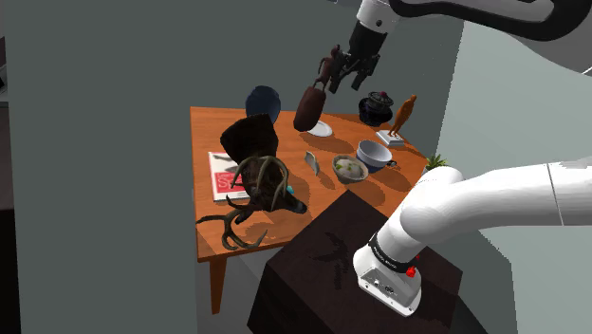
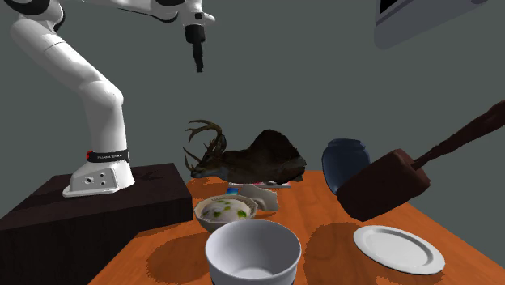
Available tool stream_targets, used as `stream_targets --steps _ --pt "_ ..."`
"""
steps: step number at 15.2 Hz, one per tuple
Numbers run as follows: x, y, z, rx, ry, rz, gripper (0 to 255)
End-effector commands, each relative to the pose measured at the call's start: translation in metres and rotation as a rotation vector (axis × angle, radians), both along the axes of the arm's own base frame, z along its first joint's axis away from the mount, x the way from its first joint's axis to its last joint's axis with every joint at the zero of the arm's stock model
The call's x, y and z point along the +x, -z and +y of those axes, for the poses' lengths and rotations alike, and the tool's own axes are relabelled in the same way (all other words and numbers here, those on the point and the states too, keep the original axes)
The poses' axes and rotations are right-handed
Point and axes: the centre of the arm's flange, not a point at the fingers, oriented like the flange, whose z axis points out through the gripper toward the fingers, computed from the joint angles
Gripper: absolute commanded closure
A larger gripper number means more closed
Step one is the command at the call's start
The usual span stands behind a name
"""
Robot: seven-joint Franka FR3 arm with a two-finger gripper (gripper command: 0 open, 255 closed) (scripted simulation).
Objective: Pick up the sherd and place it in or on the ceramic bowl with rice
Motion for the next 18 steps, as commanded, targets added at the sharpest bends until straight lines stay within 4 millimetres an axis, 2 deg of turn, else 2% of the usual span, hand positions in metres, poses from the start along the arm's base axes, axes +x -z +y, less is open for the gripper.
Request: stream_targets --steps 1,18 --pt "0.0 0.0 0.0 0.0 0.0 0.0 0" --pt "0.089 0.19 -0.077 -0.088 0.152 0.058 0"
